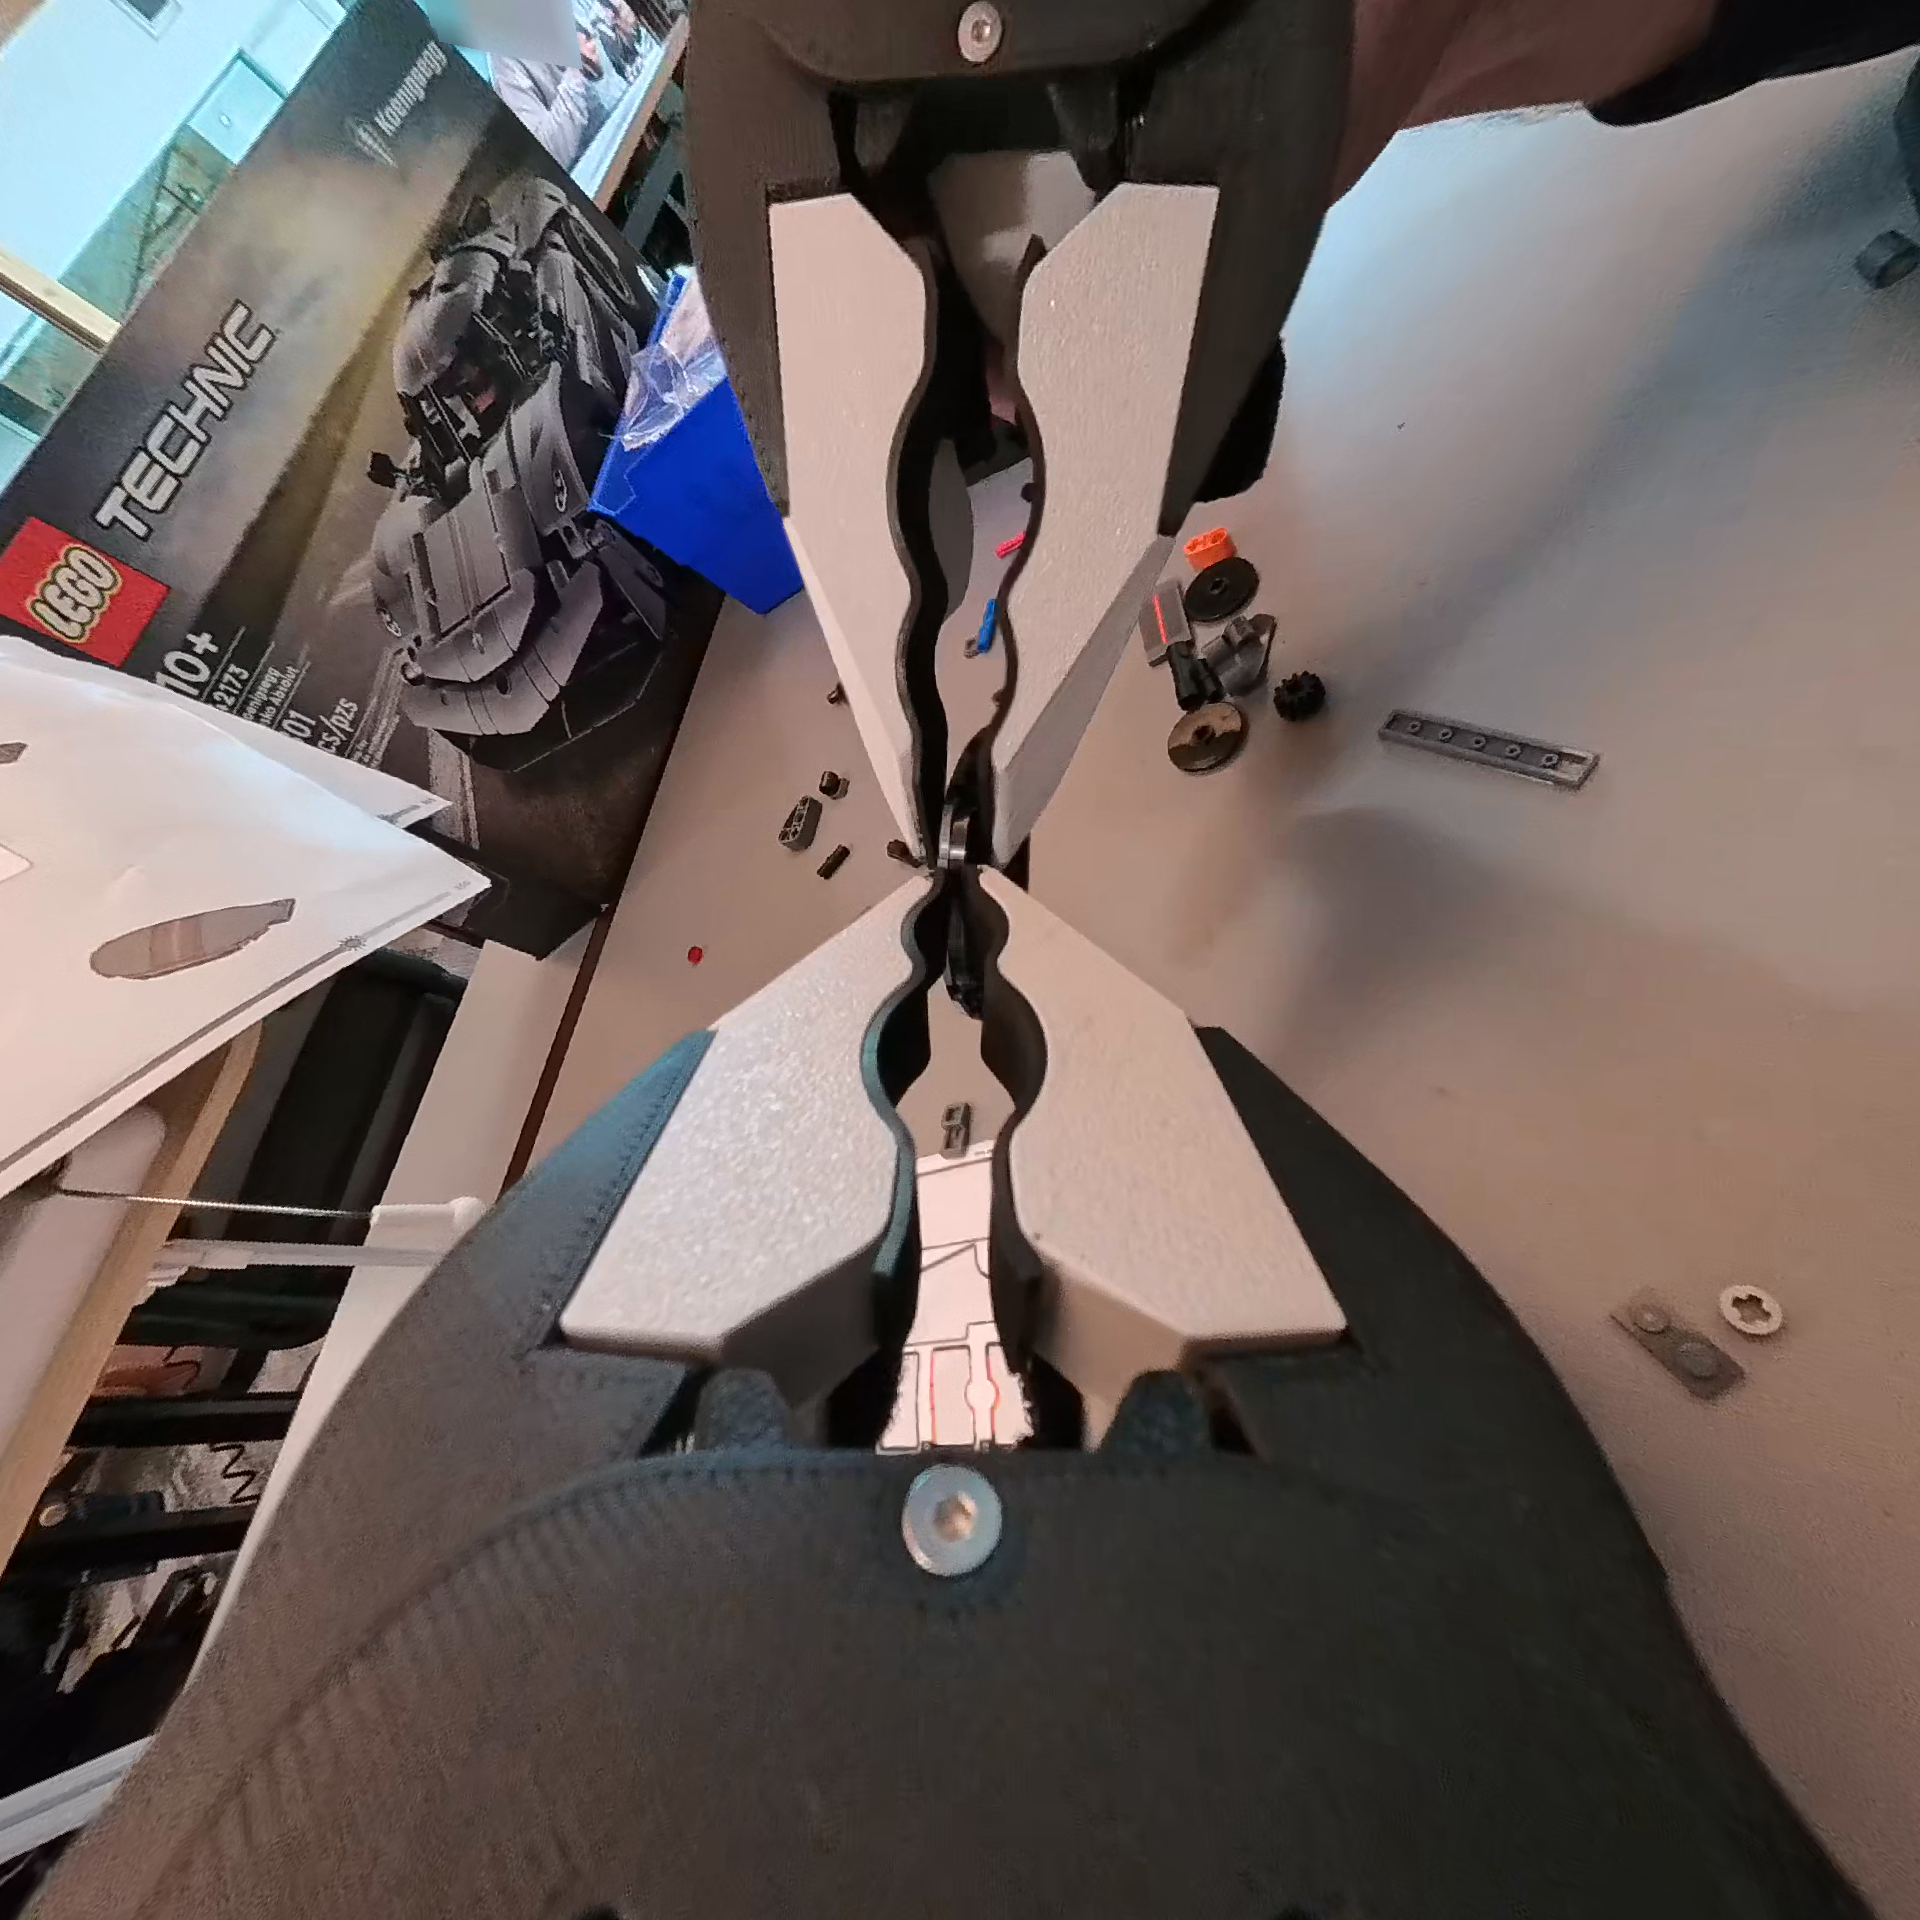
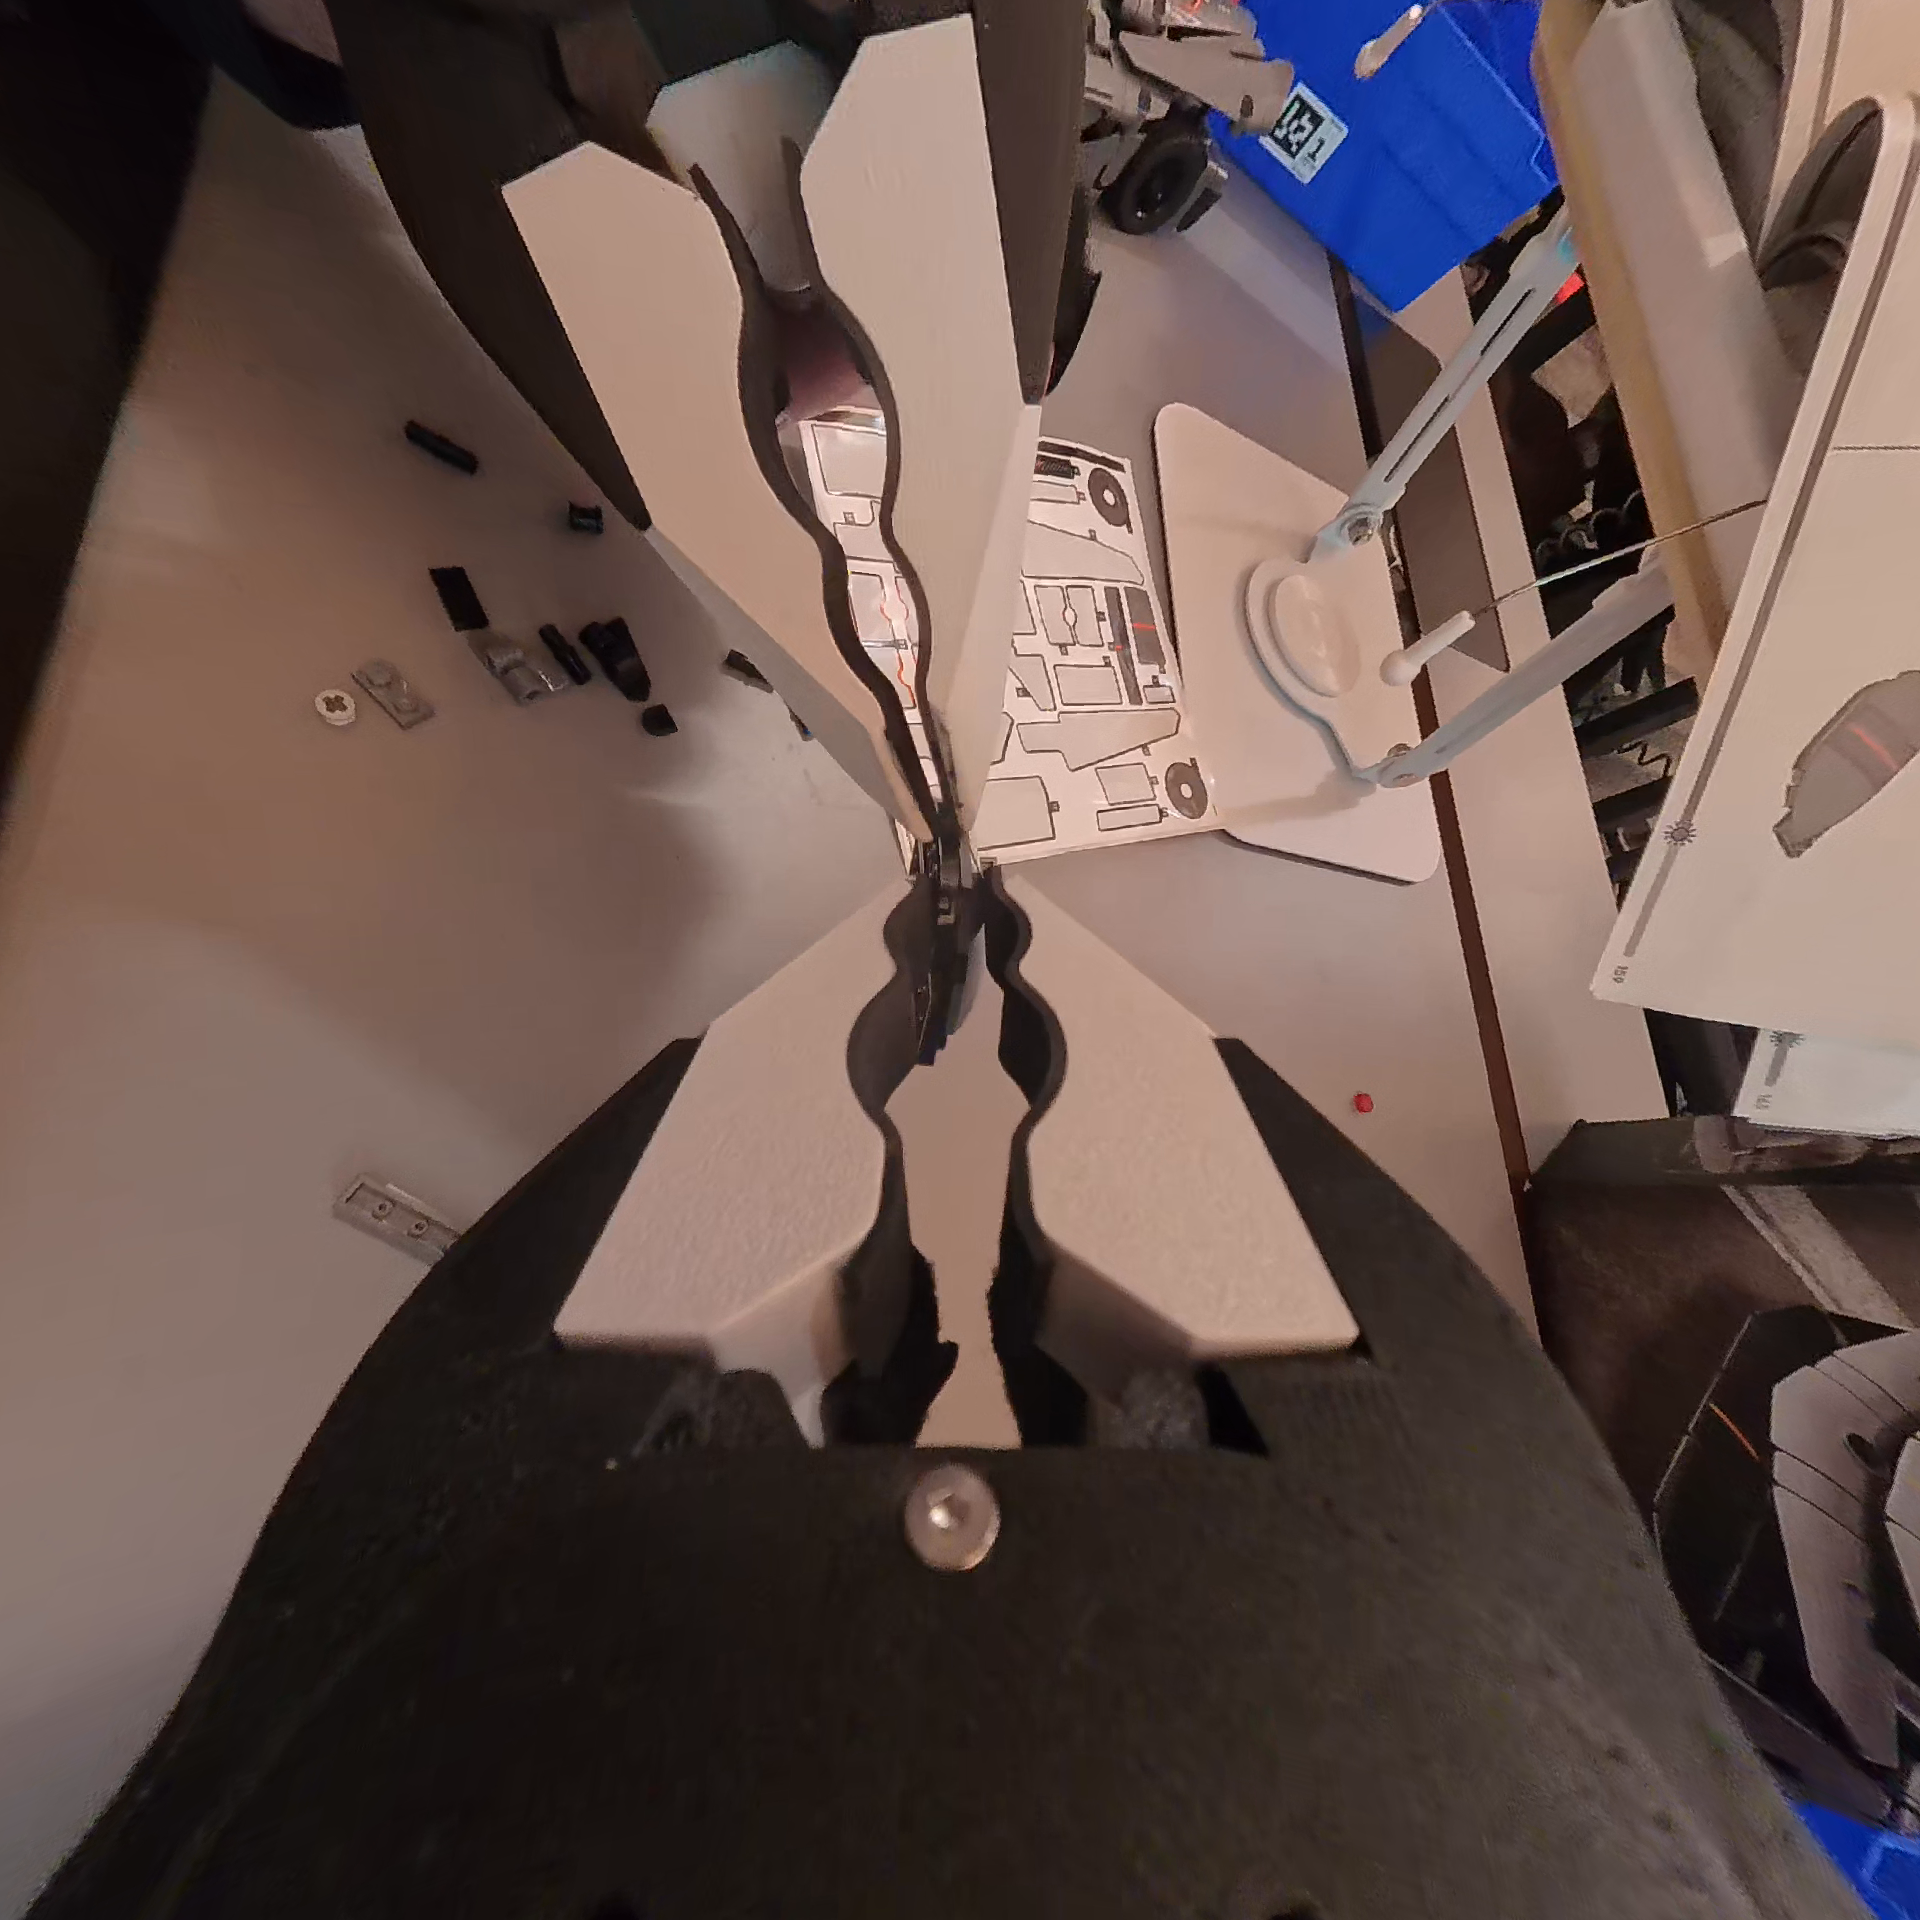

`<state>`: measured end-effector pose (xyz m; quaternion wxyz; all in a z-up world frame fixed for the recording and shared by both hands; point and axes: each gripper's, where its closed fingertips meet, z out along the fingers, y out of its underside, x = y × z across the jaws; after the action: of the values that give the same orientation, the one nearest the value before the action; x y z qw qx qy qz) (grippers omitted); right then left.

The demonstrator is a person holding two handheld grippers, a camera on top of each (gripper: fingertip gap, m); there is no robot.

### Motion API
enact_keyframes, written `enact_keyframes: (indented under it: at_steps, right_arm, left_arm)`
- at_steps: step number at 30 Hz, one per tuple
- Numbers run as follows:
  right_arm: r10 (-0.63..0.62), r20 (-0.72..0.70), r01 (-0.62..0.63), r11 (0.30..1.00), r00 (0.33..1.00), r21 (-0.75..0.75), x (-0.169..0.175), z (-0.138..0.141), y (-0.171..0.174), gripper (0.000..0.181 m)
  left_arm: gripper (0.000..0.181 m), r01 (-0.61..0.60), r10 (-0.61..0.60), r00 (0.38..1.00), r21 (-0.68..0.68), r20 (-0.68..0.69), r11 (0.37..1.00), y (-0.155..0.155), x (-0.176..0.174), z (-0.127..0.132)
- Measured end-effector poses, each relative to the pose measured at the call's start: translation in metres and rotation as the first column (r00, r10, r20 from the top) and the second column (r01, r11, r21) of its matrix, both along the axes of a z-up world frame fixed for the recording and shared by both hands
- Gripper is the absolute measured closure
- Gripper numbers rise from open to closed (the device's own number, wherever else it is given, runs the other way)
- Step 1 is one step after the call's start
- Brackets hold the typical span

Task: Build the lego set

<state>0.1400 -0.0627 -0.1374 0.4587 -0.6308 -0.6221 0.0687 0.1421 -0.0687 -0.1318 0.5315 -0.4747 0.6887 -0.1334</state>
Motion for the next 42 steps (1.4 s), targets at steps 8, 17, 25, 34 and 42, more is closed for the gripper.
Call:
enact_keyframes:
  at_steps: [8,17,25,34,42]
  right_arm:
    - [0.013,-0.003,-0.013,1.0,1.0,-0.001,-0.002,0.0,-0.002,0.174]
    - [0.011,0.01,-0.011,1.0,1.0,-0.003,-0.003,-0.001,-0.002,0.174]
    - [0.007,0.026,-0.007,1.0,1.0,-0.016,-0.004,-0.004,-0.004,0.175]
    - [-0.011,-0.036,0.011,1.0,0.999,0.001,-0.001,0.006,0.002,0.172]
    - [-0.031,-0.055,0.03,0.999,0.998,-0.027,0.007,0.007,0.004,0.171]
  left_arm:
    - [0.173,-0.002,0.002,1.0,-0.007,-0.026,1.0,0.001,0.0,-0.006]
    - [0.177,-0.014,0.015,0.999,0.006,-0.042,1.0,0.002,-0.001,-0.007]
    - [0.177,-0.039,0.038,0.997,-0.011,-0.07,0.999,0.002,-0.002,-0.009]
    - [0.177,-0.036,0.036,0.999,-0.002,-0.003,0.999,0.006,-0.002,-0.001]
    - [0.177,-0.035,0.036,0.999,-0.036,0.039,0.999,0.01,-0.004,0.004]
